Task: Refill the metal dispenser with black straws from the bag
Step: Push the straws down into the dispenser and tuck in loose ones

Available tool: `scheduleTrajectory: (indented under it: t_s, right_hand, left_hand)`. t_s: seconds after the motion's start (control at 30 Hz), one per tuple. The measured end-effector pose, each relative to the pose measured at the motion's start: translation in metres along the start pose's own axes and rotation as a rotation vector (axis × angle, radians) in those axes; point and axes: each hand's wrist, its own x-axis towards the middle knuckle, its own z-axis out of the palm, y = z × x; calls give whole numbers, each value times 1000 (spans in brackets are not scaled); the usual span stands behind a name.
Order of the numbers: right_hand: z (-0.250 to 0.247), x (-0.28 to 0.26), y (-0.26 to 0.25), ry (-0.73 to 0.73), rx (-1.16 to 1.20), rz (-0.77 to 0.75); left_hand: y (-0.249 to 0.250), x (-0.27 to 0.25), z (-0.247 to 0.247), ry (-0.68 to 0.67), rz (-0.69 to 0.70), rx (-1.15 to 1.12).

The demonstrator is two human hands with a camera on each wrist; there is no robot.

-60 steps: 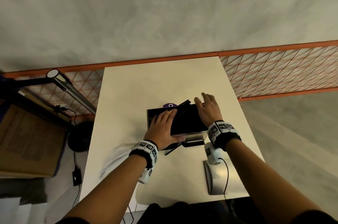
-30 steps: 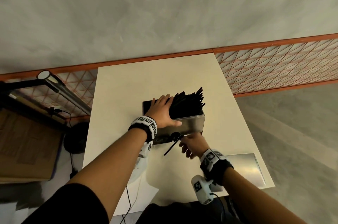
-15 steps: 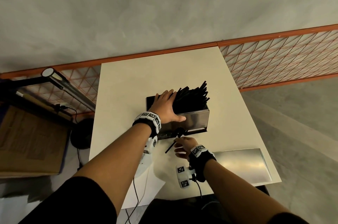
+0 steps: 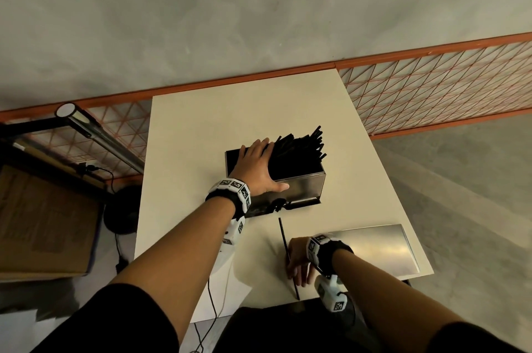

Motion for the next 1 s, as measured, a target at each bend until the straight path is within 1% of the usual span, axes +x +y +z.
scheduleTrajectory:
  t_s: [0.13,0.23,0.33,0.47,0.53,0.6,0.67,0.7,0.77,0.83,0.93,0.97,1.0]
  right_hand:
    - [-12,-31,-22,114,-63,-99]
    - [-30,-67,-33,258,-51,-205]
    - [-51,-110,-41,433,-11,-362]
    - [-77,-160,-56,614,76,-584]
    - [-84,-170,-65,700,155,-666]
    - [-89,-171,-75,781,230,-719]
    - [-89,-164,-86,817,276,-723]
    - [-89,-158,-90,802,294,-715]
    - [-88,-145,-96,746,288,-688]
    - [-89,-136,-99,758,261,-666]
    - [-97,-140,-102,924,273,-662]
    - [-102,-143,-102,1014,268,-658]
    - [-108,-144,-100,1133,245,-643]
  left_hand:
    - [4,-8,3,9,1,18]
    - [5,-15,9,35,17,17]
    - [8,-22,17,68,27,18]
    - [11,-24,21,74,15,22]
    - [12,-25,18,50,18,9]
    - [10,-27,14,41,33,-30]
    - [6,-30,13,51,32,-125]
    - [5,-33,13,64,23,-180]
    - [2,-40,14,122,-2,-269]
    - [1,-46,16,196,-25,-337]
    - [2,-52,18,251,-59,-378]
    - [3,-52,19,263,-63,-383]
    - [4,-53,18,271,-59,-383]
